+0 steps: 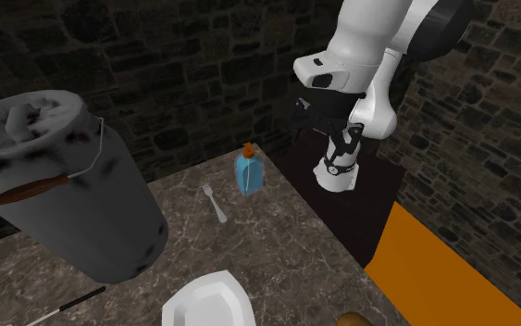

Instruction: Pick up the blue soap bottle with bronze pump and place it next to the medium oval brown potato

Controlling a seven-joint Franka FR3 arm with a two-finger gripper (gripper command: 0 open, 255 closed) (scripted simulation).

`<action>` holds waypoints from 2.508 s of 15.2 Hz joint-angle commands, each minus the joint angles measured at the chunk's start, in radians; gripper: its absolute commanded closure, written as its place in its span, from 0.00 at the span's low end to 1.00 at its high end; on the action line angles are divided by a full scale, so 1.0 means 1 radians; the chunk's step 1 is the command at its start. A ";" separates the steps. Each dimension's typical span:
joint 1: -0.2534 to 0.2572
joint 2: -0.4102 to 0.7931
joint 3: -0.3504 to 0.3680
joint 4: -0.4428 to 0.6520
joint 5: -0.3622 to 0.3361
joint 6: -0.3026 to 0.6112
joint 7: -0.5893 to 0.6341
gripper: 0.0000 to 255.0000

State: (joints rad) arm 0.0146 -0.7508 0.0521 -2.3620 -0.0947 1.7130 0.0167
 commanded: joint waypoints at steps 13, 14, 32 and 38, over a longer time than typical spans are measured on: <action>-0.156 -0.198 -0.258 -0.346 -0.091 0.252 -0.099 0.00; -0.173 -0.206 -0.283 -0.370 -0.102 0.274 -0.109 0.00; -0.351 -0.056 -0.642 -0.597 -0.244 0.715 -0.263 0.00; -0.349 -0.046 -0.645 -0.600 -0.245 0.728 -0.264 0.00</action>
State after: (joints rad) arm -0.3342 -0.7971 -0.5931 -2.9621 -0.3395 2.4402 -0.2469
